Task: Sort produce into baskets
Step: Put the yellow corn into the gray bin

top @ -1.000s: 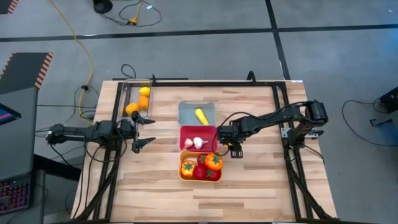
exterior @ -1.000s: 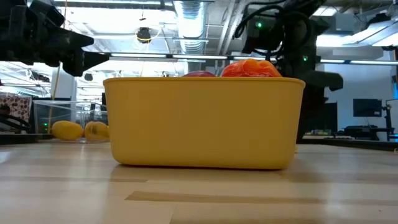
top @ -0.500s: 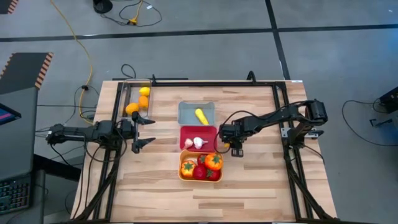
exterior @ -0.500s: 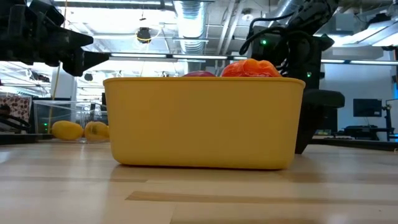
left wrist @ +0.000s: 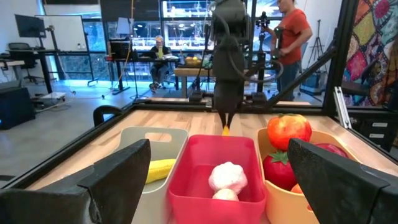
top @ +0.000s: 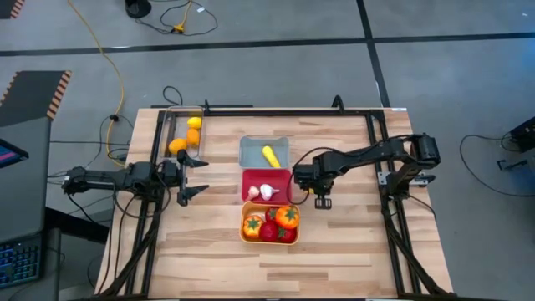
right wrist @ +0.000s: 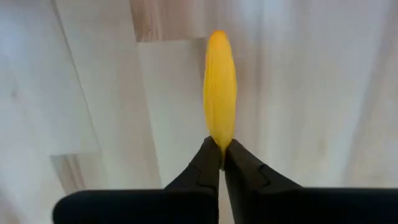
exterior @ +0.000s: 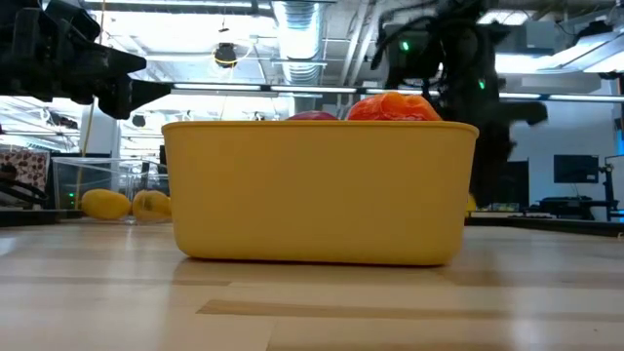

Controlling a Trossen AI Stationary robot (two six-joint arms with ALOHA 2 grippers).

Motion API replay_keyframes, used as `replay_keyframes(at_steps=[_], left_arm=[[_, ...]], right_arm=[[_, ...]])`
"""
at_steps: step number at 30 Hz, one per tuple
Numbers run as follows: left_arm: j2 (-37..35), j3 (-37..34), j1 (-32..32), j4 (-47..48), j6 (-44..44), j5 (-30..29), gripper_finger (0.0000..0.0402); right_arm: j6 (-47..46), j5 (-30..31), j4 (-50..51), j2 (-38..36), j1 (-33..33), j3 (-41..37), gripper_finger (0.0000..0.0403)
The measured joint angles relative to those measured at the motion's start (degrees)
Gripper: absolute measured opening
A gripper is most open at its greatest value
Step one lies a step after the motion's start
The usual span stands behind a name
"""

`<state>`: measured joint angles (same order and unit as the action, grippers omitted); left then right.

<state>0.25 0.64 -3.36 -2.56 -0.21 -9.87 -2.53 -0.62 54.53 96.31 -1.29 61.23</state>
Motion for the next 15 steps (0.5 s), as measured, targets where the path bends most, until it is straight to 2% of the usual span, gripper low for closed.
replay_keyframes(at_steps=[5,15], left_arm=[[0.0,0.0,0.0,0.0,0.0,0.0,0.0365],[0.0,0.0,0.0,0.0,0.0,0.0,0.0365]], right_arm=[[0.1,4.0,7.0,-0.1,-0.3,8.0,0.0050],[0.0,16.6,8.1,-0.2,-2.1,19.1,0.0053]])
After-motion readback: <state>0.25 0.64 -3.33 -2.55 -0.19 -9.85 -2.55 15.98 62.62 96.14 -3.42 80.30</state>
